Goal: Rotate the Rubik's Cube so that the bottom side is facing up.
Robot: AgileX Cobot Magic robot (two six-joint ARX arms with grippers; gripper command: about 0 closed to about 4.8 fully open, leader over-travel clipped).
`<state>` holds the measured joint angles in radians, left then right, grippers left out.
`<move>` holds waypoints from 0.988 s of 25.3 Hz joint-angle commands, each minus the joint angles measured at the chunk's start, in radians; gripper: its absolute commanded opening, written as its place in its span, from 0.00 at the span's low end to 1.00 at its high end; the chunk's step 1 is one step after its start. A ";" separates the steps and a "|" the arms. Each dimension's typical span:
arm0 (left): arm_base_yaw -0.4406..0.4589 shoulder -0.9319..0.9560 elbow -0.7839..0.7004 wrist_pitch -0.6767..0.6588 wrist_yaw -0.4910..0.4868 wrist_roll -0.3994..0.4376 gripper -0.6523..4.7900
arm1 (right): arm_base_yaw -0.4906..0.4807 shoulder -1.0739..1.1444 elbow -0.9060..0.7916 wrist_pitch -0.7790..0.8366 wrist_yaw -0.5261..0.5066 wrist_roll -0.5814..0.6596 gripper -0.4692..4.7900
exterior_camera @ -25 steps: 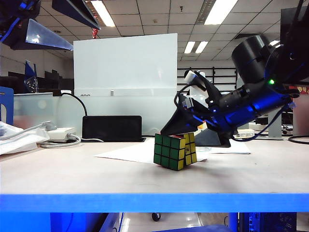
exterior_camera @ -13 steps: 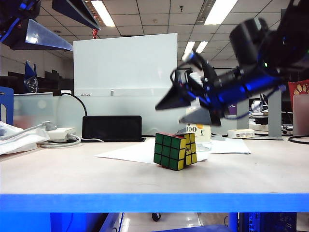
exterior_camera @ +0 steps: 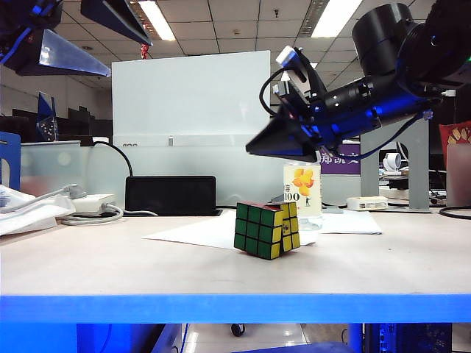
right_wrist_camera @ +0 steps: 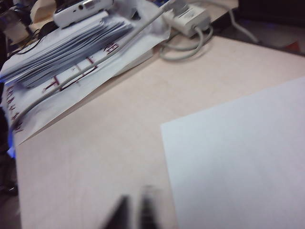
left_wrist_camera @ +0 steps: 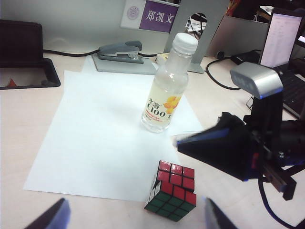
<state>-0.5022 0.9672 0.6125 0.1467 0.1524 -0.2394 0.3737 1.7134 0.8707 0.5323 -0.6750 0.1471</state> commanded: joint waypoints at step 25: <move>0.000 0.034 0.001 0.020 0.005 -0.003 0.80 | 0.001 0.002 0.001 -0.242 -0.091 -0.080 0.07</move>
<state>-0.5022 1.0019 0.6117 0.1535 0.1535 -0.2409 0.3725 1.7138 0.8684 0.2775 -0.7704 0.0753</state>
